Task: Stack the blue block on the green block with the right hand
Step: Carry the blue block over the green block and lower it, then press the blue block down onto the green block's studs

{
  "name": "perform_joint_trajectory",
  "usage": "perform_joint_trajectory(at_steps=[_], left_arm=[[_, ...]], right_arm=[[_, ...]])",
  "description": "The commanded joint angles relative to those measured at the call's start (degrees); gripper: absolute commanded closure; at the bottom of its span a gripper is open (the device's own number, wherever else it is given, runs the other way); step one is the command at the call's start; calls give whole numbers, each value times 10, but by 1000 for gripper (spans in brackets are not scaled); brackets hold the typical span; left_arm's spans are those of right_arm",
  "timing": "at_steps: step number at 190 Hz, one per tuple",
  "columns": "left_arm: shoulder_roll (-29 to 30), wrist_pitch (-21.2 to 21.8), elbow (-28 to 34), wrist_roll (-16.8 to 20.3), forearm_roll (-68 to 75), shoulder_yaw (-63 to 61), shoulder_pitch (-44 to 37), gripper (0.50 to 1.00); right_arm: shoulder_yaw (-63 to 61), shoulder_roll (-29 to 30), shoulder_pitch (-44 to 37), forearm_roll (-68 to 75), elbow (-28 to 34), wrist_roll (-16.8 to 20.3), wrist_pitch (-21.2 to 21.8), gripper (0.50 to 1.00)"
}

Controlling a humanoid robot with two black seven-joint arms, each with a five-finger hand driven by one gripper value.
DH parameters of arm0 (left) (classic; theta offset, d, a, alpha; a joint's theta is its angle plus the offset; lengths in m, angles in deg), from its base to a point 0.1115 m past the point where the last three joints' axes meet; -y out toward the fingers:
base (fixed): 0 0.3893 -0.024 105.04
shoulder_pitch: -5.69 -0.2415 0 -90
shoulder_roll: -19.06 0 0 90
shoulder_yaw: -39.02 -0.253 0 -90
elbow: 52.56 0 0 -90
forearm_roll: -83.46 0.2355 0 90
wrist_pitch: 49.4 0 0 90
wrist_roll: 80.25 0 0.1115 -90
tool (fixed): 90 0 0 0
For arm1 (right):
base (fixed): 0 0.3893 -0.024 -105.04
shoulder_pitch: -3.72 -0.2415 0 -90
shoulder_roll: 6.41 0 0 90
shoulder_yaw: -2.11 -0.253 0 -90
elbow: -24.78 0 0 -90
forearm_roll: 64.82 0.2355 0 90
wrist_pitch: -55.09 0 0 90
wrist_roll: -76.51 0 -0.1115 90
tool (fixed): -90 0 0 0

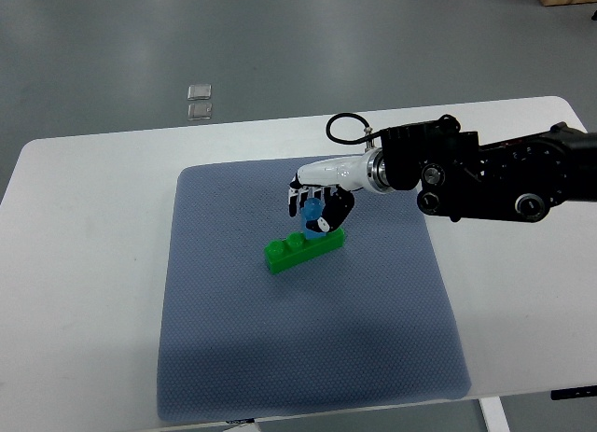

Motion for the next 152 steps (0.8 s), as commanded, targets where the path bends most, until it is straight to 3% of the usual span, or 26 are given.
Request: perform_joint_trajectory(at_steps=[1,152], left_arm=[[0,0,0,0,0,0,0,500],[0,0,-1,0,0,-1,0,500]], right_arm=[[0,-1,3,-2,0,-5,-1,918],[0,-9,40,-52,-6,-28,-29,918]])
